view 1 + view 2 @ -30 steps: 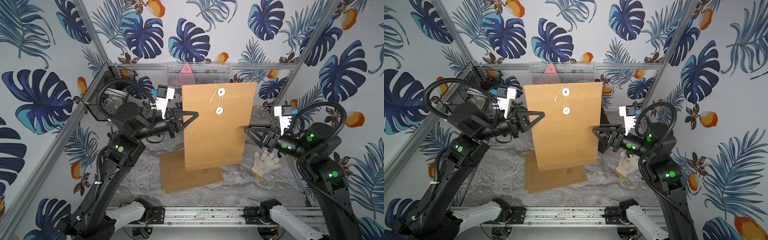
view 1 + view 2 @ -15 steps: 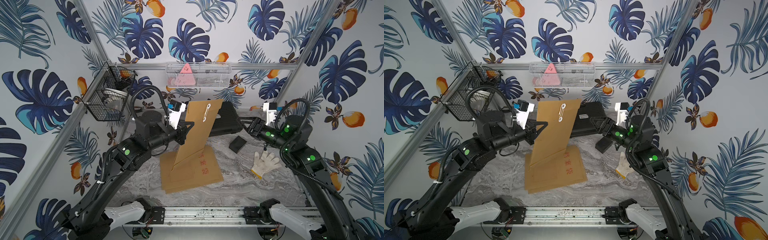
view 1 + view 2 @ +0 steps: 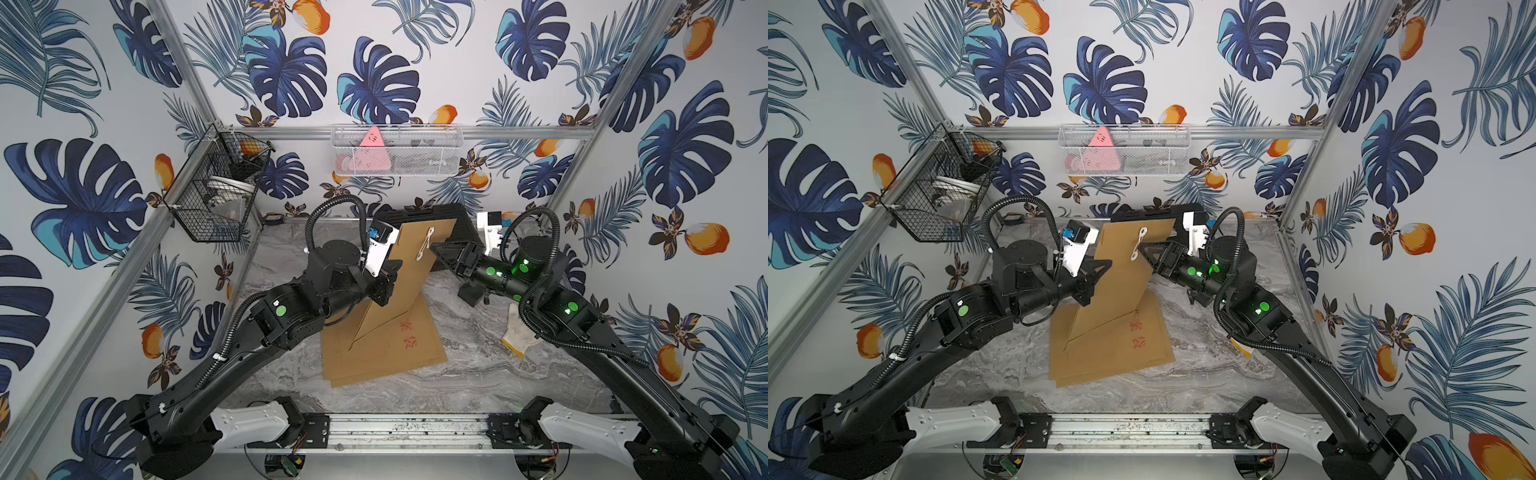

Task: Open the file bag

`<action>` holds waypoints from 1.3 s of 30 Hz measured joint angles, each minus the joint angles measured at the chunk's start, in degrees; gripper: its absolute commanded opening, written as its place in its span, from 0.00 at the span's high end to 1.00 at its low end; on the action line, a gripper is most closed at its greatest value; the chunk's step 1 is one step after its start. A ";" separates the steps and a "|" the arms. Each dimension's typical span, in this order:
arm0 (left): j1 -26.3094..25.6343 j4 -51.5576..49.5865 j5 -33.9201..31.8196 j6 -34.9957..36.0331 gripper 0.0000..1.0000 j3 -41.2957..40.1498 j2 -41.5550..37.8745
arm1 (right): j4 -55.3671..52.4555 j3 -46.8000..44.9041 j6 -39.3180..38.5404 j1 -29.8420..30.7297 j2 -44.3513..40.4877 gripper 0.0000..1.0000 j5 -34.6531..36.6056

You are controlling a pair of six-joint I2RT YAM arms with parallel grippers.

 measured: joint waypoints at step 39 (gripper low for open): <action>-1.42 -0.04 -0.55 0.37 1.00 0.31 0.28 | 3.06 0.04 1.73 0.11 2.23 0.96 -0.70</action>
